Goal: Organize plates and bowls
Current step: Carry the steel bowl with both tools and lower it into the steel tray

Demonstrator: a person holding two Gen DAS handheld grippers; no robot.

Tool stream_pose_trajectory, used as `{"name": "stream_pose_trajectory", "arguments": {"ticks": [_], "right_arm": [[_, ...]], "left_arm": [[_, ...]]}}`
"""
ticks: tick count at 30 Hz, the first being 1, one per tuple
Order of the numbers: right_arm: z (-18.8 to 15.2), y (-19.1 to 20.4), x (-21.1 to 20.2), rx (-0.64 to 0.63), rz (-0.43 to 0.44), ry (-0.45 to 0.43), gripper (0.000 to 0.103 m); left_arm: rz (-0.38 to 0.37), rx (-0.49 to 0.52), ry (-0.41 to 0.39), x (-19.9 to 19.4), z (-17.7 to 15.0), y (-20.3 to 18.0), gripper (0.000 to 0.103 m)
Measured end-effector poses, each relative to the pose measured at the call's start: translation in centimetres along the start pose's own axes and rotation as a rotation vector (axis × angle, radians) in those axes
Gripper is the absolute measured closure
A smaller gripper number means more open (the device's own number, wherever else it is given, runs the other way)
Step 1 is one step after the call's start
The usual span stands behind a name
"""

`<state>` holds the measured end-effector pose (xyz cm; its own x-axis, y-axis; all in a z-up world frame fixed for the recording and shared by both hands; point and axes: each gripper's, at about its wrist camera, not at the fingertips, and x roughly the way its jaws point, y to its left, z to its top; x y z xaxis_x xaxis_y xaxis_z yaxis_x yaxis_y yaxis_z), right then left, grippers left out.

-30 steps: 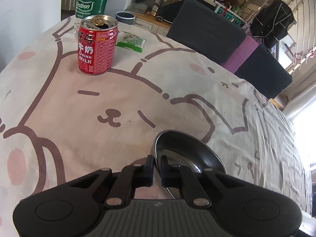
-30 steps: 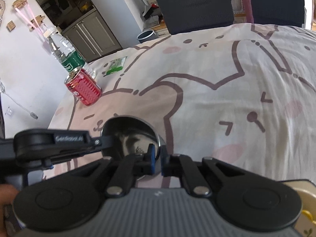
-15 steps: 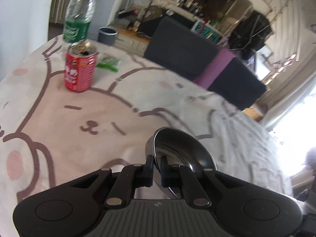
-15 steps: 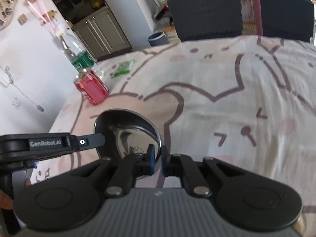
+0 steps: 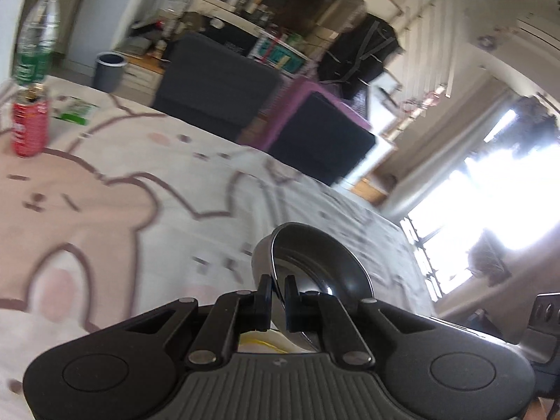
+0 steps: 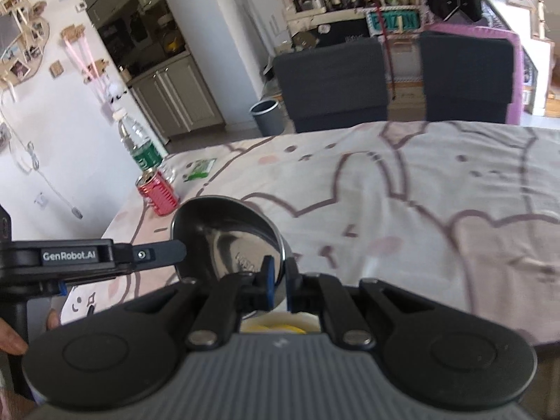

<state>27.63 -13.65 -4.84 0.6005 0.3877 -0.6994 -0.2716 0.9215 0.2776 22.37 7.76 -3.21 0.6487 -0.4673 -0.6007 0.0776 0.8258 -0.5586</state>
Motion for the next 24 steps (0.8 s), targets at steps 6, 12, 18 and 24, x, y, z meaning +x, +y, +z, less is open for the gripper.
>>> {"name": "stream_pose_trajectory", "arguments": {"ticks": [6, 12, 18, 24], "right_arm": [[-1.6, -5.5, -5.3, 0.047, -0.021, -0.04, 0.095], [-3.7, -10.8, -7.9, 0.151, -0.053, -0.057, 0.095], [-4.6, -14.0, -10.5, 0.182, -0.09, -0.077, 0.095], [-6.0, -16.9, -12.1, 0.21, -0.128, -0.063, 0.095]], "left_arm": [[-0.076, 0.041, 0.049, 2.3, -1.8, -4.7, 0.096], [-0.114, 0.089, 0.105, 5.0, -3.5, -8.6, 0.096], [-0.139, 0.115, 0.147, 7.8, -4.8, -11.5, 0.096], [-0.147, 0.141, 0.214, 10.3, -6.7, -13.6, 0.094]]}}
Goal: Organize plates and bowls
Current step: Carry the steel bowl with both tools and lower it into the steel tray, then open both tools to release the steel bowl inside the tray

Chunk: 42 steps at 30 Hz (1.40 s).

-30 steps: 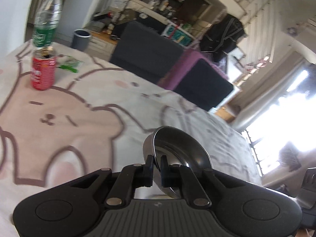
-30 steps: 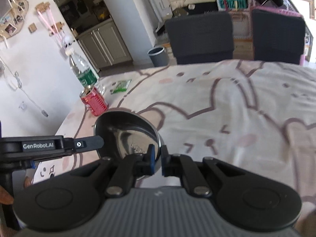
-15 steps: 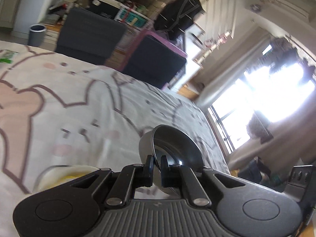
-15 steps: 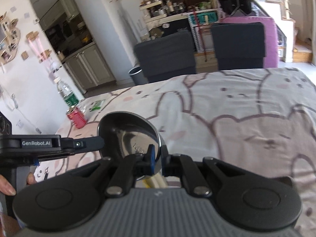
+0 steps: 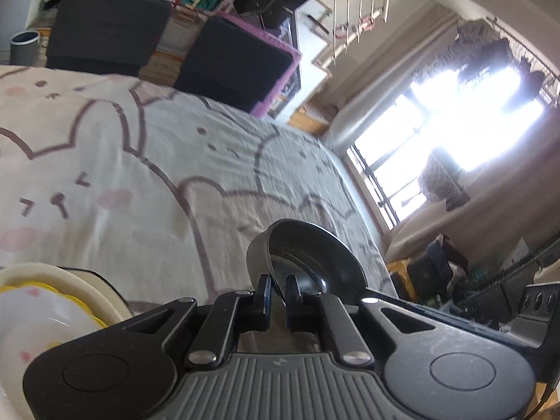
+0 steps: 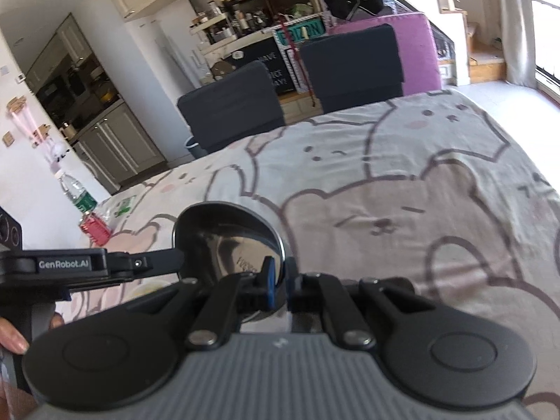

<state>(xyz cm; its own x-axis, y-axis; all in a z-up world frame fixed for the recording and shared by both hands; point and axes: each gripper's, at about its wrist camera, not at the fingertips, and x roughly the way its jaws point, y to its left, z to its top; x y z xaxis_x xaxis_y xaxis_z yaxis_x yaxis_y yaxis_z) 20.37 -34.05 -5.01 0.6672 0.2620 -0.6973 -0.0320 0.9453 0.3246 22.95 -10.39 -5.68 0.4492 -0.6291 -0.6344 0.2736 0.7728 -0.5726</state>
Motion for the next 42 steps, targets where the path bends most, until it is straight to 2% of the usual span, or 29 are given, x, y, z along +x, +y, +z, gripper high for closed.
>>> {"name": "stream_pose_trajectory", "arguments": {"ticks": [8, 14, 22, 34, 38, 39, 40, 42], "right_arm": [[-1.2, -3.2, -0.3, 0.036, -0.059, 0.055, 0.095], [-2.1, -4.3, -0.4, 0.024, -0.097, 0.111, 0.094], [-3.0, -5.2, 2.2, 0.002, -0.138, 0.205, 0.091], [-3.1, -5.5, 4.0, -0.018, -0.155, 0.257, 0.089], [-3.2, -5.6, 4.2, -0.009, -0.155, 0.269, 0.085], [-3.2, -5.7, 4.2, -0.006, -0.155, 0.272, 0.084], [-3.2, -5.7, 4.3, -0.003, -0.151, 0.275, 0.079], [-3.2, -5.7, 4.2, -0.002, -0.146, 0.278, 0.077]], "left_arm": [[-0.012, 0.03, 0.126, 4.4, -1.8, -1.2, 0.092], [0.021, 0.062, 0.195, 6.7, -2.8, -1.3, 0.091], [0.041, 0.064, 0.243, 8.5, -3.4, -1.0, 0.09], [0.062, 0.097, 0.27, 10.2, -3.8, -1.3, 0.087], [0.063, 0.102, 0.278, 10.3, -3.9, -1.2, 0.082], [0.068, 0.103, 0.28, 10.3, -4.0, -1.2, 0.078], [0.068, 0.104, 0.282, 10.2, -4.0, -1.1, 0.078], [0.058, 0.099, 0.277, 9.8, -3.9, -1.1, 0.073]]}}
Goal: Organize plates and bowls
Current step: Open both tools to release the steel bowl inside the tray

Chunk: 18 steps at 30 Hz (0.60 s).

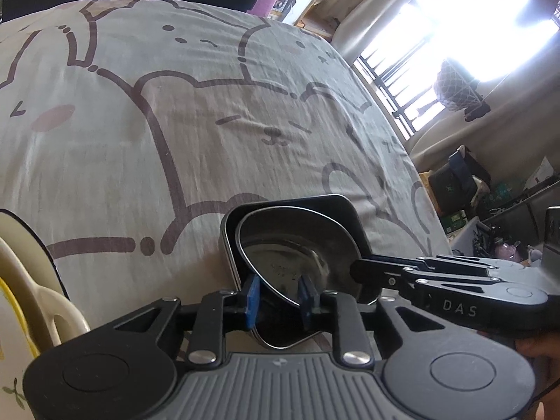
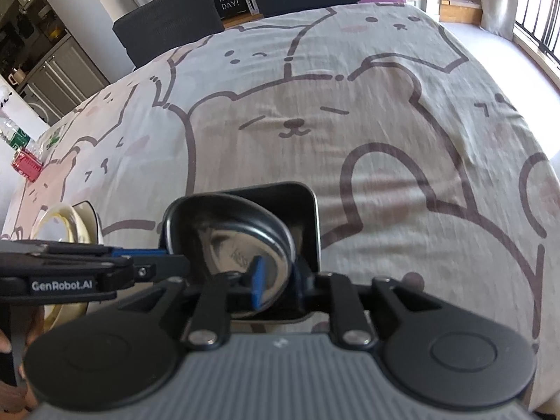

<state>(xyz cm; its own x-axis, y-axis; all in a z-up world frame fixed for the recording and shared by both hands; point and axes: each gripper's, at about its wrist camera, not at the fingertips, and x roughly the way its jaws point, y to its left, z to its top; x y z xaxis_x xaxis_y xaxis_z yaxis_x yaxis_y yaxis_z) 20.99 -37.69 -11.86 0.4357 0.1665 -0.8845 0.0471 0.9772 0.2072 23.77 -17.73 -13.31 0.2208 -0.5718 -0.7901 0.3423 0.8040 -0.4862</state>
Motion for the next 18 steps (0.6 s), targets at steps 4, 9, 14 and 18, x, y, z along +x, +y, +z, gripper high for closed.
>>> {"name": "stream_pose_trajectory", "arguments": {"ticks": [4, 9, 14, 18], "right_arm": [[0.1, 0.1, -0.8, -0.01, 0.014, -0.026, 0.071], [0.6, -0.7, -2.4, 0.004, 0.005, -0.127, 0.062], [1.7, -1.8, -2.0, -0.003, -0.061, -0.163, 0.063], [2.8, -2.0, -0.7, -0.02, -0.104, -0.135, 0.063]], "left_arm": [[-0.022, 0.006, -0.038, -1.5, 0.0, 0.0, 0.06], [0.011, 0.046, -0.075, -2.8, 0.2, -0.1, 0.062], [0.066, 0.093, -0.03, -2.3, -0.4, 0.2, 0.062], [0.098, 0.136, -0.007, -1.8, -0.9, 0.3, 0.062]]}}
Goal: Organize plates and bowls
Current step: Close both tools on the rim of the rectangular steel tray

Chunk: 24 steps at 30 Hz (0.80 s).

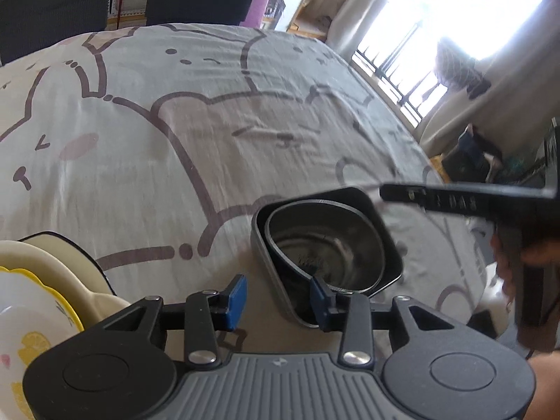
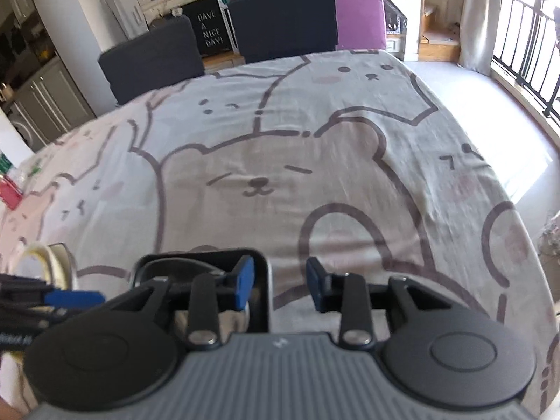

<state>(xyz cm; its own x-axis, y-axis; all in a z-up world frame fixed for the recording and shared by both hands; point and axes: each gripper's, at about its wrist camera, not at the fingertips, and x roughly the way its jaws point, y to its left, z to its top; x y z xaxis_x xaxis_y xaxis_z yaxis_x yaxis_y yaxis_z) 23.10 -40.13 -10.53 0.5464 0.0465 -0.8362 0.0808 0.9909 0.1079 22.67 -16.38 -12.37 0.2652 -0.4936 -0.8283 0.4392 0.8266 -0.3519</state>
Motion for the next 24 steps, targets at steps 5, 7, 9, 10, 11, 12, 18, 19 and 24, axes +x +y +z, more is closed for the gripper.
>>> {"name": "stream_pose_trajectory", "arguments": {"ticks": [5, 7, 9, 10, 11, 12, 18, 19, 24], "right_arm": [[0.8, 1.1, 1.9, -0.048, -0.025, 0.031, 0.063], [0.8, 1.7, 2.4, -0.074, -0.036, 0.047, 0.063], [0.8, 2.2, 2.9, -0.095, -0.042, 0.064, 0.063], [0.8, 2.4, 3.2, -0.104, -0.041, 0.072, 0.063], [0.8, 2.6, 3.4, -0.11, -0.041, 0.084, 0.065], [0.7, 2.7, 3.6, -0.115, -0.04, 0.098, 0.069], [-0.2, 2.7, 3.9, -0.168, -0.049, 0.144, 0.089], [-0.4, 2.7, 3.8, -0.176, -0.047, 0.147, 0.089], [-1.5, 2.0, 3.6, -0.201, -0.018, 0.174, 0.088]], "left_arm": [[0.026, 0.015, 0.015, 0.8, -0.1, 0.3, 0.067], [0.026, 0.018, 0.014, 1.1, 0.0, 0.3, 0.069], [0.028, 0.022, 0.01, 1.2, 0.2, 0.4, 0.07], [0.028, 0.024, 0.007, 1.3, 0.3, 0.4, 0.071], [0.026, 0.023, 0.007, 1.4, 0.4, 0.4, 0.072], [0.021, 0.022, 0.007, 1.5, 0.4, 0.4, 0.075], [0.001, 0.045, 0.014, 2.1, 0.5, 0.0, 0.086], [-0.002, 0.041, 0.015, 2.1, 0.5, 0.0, 0.086], [-0.008, 0.0, 0.014, 2.4, 0.8, 0.5, 0.085]]}}
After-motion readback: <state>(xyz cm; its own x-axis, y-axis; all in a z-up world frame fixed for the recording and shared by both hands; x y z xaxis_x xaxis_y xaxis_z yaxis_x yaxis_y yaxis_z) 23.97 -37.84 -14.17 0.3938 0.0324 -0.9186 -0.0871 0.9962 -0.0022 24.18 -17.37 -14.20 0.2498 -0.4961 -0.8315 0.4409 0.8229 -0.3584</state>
